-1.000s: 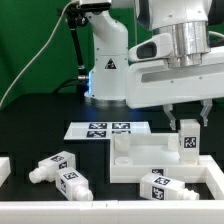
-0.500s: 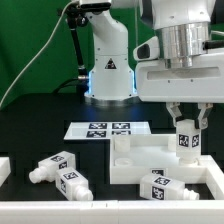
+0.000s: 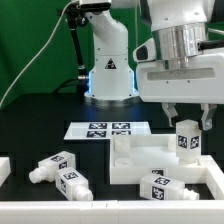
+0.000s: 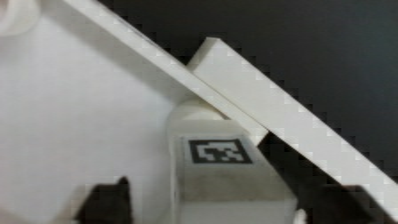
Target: Assemble one leg
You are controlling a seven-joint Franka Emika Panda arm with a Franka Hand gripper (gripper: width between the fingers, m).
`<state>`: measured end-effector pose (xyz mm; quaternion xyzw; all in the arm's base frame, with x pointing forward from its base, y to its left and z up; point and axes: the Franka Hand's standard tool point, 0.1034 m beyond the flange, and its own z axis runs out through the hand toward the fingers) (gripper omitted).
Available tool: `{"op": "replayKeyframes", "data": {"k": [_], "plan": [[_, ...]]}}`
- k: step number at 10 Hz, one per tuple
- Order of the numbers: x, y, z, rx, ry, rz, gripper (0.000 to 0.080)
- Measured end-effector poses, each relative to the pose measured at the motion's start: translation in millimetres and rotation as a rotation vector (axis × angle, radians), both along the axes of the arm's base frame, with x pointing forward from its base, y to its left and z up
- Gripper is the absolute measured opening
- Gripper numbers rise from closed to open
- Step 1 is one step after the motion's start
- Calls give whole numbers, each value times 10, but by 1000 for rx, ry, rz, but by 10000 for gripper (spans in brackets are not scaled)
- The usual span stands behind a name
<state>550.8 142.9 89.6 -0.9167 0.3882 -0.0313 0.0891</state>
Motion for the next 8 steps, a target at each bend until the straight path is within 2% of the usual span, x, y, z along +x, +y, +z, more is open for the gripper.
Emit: {"op": "replayKeyframes", "data": {"k": [1, 2, 3, 5, 8], "plan": [[1, 12, 4, -20, -15, 101, 585], [22, 7, 24, -44, -35, 240, 638], [50, -37, 40, -60, -50, 390, 646], [67, -68, 25, -96, -70, 653, 649], [61, -54, 18, -141, -99, 915, 649]]}}
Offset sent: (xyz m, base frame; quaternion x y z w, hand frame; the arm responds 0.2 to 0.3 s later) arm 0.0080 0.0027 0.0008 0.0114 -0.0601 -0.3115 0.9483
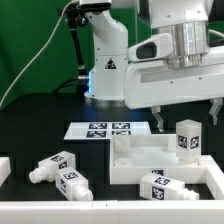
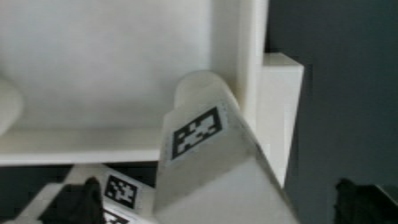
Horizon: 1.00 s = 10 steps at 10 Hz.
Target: Assemble one leg
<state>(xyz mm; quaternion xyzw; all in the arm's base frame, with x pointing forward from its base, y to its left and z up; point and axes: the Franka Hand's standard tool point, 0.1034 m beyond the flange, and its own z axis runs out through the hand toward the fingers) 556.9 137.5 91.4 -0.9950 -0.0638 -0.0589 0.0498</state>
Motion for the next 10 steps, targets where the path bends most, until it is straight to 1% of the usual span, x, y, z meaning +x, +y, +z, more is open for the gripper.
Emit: {"op": "replayKeyframes", "data": {"k": [3, 5, 6, 7, 8, 9, 10], "plan": [[-21, 9, -34, -39, -19, 211, 649], [-16, -14, -42, -53, -26, 295, 649], [-9, -42, -42, -55, -28, 310, 547], [-10, -38, -42, -54, -27, 302, 412], [-10, -40, -42, -54, -27, 301, 412], [-10, -39, -42, -53, -26, 294, 284], [-10, -39, -42, -51, -24, 271, 284]]}}
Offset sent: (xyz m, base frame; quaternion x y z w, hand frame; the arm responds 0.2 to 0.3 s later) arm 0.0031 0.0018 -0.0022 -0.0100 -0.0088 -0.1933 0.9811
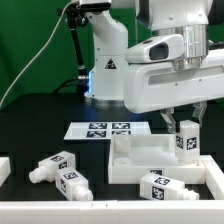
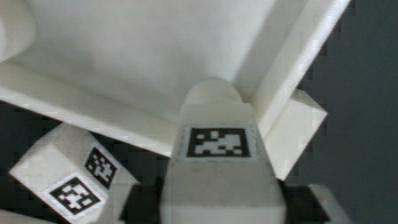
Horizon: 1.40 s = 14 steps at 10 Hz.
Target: Assemble one leg
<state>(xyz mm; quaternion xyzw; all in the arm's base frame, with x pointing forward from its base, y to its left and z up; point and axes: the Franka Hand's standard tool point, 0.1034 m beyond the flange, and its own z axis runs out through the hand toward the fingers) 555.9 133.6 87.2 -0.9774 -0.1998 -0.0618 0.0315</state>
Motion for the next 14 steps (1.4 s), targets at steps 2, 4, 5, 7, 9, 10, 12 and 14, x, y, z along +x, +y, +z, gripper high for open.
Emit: {"op": "replayKeyframes", "data": {"k": [2, 4, 5, 7, 9, 10, 12, 14], "plan": [[-1, 2, 0, 9, 6, -65, 284], [-1, 5, 0, 24, 19, -207, 284], [-3, 13, -2, 32, 24, -266, 284], [-8, 62, -4, 61, 44, -518, 284], [-28, 84, -7, 94, 72, -784, 284], [-47, 101, -8, 121, 96, -964, 284], [-48, 108, -13, 182, 152, -1242, 284], [-52, 164, -13, 211, 190, -1453, 284]]}}
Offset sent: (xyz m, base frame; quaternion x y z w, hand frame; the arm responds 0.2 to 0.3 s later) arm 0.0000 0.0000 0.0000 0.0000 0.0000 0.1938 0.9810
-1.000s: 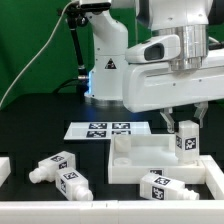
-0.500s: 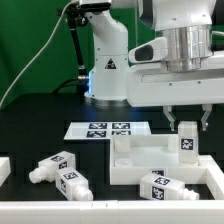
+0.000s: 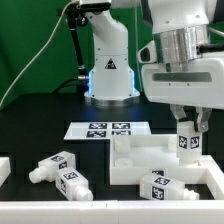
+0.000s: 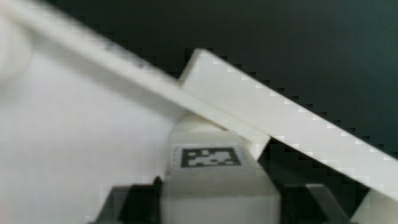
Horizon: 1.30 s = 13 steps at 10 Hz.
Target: Assemble one leg
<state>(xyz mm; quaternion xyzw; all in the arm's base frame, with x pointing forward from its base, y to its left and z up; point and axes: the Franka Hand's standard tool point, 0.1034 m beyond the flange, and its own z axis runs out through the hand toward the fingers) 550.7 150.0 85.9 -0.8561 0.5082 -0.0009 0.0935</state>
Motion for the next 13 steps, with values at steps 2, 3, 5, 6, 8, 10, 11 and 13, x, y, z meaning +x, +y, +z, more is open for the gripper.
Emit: {"op": "replayKeyframes", "data": {"k": [2, 3, 5, 6, 8, 10, 11, 13], "plan": [[-2, 5, -2, 6, 2, -14, 364], [-2, -7, -1, -1, -5, 40, 503], [3, -50, -1, -21, -17, 158, 601], [3, -56, -10, -43, -40, 312, 640], [40, -111, -18, -66, -77, 545, 647], [53, -107, -21, -87, -107, 747, 649], [50, -94, -21, -101, -120, 848, 649], [46, -71, -20, -130, -133, 992, 649]]}}
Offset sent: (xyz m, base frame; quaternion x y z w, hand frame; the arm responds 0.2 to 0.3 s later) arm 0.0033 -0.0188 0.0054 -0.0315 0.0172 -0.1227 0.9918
